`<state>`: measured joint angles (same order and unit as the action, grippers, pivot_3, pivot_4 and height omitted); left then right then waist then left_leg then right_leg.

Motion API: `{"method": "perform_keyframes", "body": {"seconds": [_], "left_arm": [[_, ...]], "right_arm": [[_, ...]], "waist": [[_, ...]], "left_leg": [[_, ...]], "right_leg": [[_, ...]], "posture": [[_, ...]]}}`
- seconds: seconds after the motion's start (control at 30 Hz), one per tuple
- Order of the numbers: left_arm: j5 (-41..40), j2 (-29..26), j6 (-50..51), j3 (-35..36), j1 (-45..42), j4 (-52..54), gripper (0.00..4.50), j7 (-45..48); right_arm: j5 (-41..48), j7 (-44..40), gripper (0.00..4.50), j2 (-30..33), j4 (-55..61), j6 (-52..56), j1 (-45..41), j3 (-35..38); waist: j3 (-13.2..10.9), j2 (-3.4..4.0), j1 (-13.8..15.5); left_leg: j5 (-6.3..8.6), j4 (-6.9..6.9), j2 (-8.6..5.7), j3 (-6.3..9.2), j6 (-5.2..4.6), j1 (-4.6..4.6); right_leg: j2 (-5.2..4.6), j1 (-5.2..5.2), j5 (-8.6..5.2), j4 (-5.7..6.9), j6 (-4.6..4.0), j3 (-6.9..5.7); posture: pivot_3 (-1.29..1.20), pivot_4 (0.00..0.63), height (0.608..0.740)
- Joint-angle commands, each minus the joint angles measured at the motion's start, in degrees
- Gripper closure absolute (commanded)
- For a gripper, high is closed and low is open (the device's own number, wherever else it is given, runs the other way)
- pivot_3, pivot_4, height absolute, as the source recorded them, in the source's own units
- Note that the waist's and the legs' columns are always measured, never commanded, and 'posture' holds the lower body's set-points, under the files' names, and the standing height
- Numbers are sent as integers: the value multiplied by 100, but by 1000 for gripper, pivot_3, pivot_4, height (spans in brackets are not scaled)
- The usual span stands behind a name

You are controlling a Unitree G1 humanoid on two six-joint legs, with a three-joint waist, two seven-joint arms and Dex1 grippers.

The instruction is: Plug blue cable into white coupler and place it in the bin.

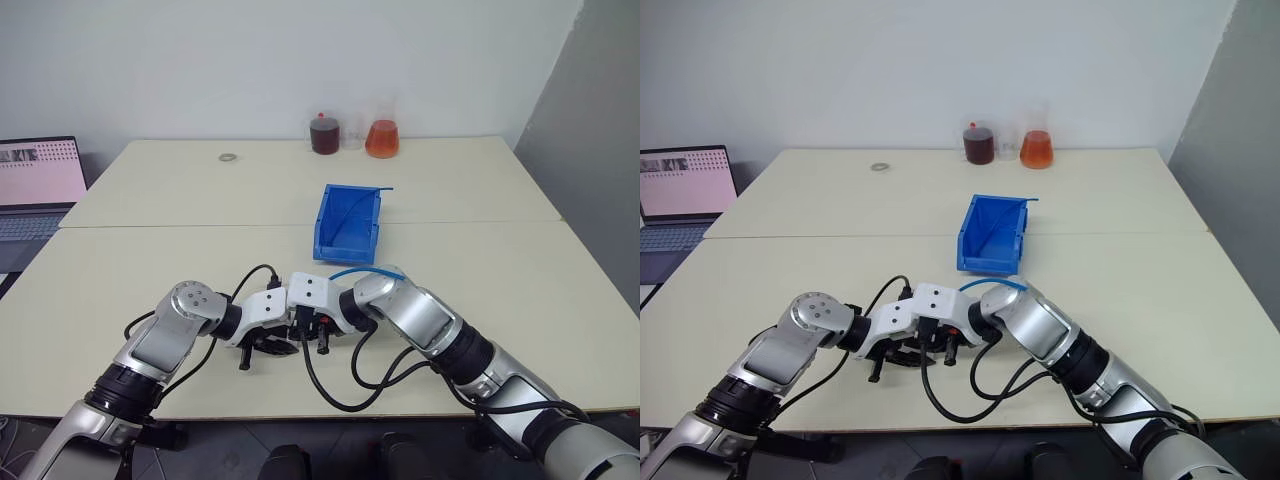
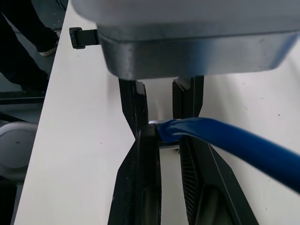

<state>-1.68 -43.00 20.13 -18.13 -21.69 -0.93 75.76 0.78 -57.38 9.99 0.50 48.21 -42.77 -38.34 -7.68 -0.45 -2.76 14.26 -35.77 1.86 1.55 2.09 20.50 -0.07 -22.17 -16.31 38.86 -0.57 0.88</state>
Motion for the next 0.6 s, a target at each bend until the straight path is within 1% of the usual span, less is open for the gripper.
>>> {"method": "perform_keyframes", "body": {"seconds": [0.03, 0.07, 0.23, 0.37, 0.6], "left_arm": [[133, 116, 10, -144, -50, -208, 3702, -200], [130, 108, 4, -129, -44, -213, 3702, -205], [135, 73, -32, -63, -39, -277, 3702, -233], [128, 45, -57, -29, -47, -326, 3702, -274], [93, -7, -90, -18, -79, -404, 3702, -292]], "right_arm": [[271, -180, 3548, -236, -81, 94, 173, -331], [293, -169, 3429, -222, -57, 125, 172, -261], [420, -150, 2156, -56, 157, 248, 144, -14], [597, -275, 2126, 212, 484, 337, 43, 136], [798, -246, 2126, 516, 652, 403, -108, 407]], "waist": [[-13, 1, -6], [-24, 0, -9], [-75, -2, 37], [-124, -13, 78], [-165, -43, 107]], "left_leg": [[0, 0, 0, 1, 0, 2], [0, 0, 0, 2, 0, 4], [0, -2, -1, 14, 0, 31], [0, -2, -4, 12, 0, 40], [0, -2, -7, 5, 0, 72]], "right_leg": [[-1, -2, 0, -1, 0, -1], [-3, -2, 0, -2, 1, -1], [-8, -12, 1, -13, 5, -4], [-12, -12, 1, -22, 15, -4], [-13, -12, 8, -40, 46, -4]], "posture": [[0, 150, 740], [0, 150, 740], [0, 150, 740], [0, 150, 740], [0, 150, 740]]}}
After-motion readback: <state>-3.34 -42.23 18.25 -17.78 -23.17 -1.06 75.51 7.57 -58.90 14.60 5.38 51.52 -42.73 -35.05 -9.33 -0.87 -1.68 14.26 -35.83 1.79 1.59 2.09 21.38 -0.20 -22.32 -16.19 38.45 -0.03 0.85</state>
